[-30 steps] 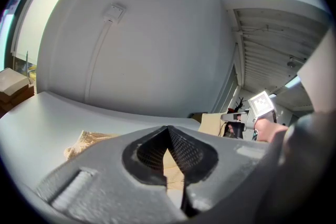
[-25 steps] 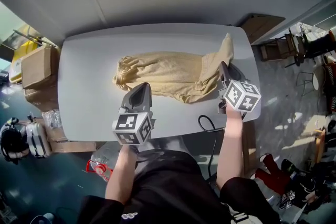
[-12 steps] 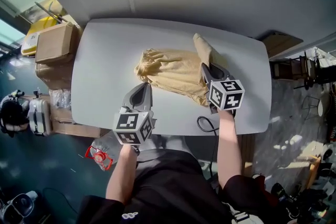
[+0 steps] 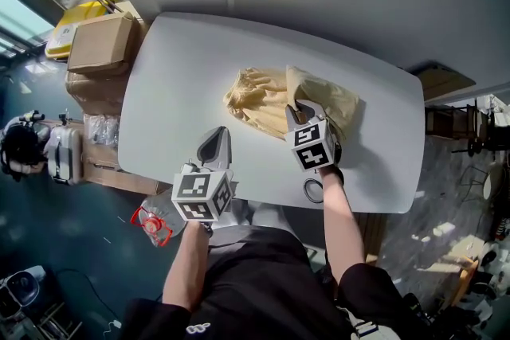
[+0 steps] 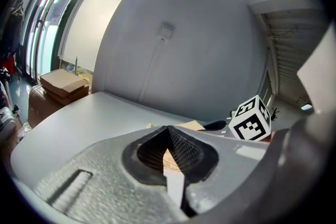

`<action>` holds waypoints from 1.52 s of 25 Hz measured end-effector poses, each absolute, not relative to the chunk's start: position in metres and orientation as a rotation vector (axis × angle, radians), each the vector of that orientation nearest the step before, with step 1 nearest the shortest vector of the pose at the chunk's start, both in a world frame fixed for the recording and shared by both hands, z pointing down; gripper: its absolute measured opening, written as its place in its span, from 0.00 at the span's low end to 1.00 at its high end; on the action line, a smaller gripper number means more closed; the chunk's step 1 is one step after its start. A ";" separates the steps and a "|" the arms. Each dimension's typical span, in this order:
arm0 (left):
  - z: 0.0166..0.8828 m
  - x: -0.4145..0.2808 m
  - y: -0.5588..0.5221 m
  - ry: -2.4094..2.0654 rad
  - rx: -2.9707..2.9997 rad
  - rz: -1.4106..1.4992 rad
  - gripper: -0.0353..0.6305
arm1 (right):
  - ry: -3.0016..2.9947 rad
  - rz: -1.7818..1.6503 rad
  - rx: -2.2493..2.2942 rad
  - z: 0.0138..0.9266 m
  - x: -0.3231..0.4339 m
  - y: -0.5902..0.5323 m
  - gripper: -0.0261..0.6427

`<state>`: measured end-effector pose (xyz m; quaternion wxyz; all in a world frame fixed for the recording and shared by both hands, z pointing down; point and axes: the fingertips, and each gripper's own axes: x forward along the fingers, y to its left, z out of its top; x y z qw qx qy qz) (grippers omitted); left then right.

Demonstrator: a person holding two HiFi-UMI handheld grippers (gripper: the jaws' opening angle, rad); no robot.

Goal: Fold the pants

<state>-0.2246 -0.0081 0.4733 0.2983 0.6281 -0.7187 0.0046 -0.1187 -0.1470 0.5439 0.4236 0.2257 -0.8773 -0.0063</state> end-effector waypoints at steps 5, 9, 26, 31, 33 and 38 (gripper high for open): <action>0.476 -0.232 -0.003 -1.923 1.638 0.010 0.05 | -2.144 -0.166 0.478 0.558 -0.147 -0.134 0.13; 0.478 -0.236 0.003 -1.936 1.611 0.008 0.05 | -2.097 -0.285 0.398 0.568 -0.166 -0.123 0.13; 0.493 -0.256 0.015 -1.953 1.539 0.008 0.05 | -1.996 -0.214 0.180 0.656 -0.195 -0.077 0.17; 0.492 -0.250 0.007 -1.934 1.564 0.015 0.05 | -2.075 -0.006 0.158 0.646 -0.198 -0.071 0.28; 0.491 -0.247 0.002 -1.919 1.587 0.017 0.05 | -2.135 0.131 0.180 0.637 -0.196 -0.067 0.33; 0.485 -0.234 -0.015 -1.874 1.663 0.002 0.05 | -2.306 0.313 0.364 0.590 -0.176 -0.081 0.28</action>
